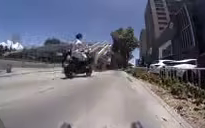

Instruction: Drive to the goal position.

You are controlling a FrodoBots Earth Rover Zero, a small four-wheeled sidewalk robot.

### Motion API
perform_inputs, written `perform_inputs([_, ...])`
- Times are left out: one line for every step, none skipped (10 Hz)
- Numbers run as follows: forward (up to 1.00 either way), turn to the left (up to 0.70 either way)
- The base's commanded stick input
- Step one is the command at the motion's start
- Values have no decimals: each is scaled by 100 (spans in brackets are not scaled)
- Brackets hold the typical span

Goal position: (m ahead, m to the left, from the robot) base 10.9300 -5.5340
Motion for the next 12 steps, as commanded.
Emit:
perform_inputs([45,0])
perform_inputs([45,0])
perform_inputs([45,0])
perform_inputs([45,0])
perform_inputs([45,0])
perform_inputs([45,0])
perform_inputs([45,0])
perform_inputs([45,0])
perform_inputs([45,0])
perform_inputs([45,0])
perform_inputs([45,0])
perform_inputs([45,0])
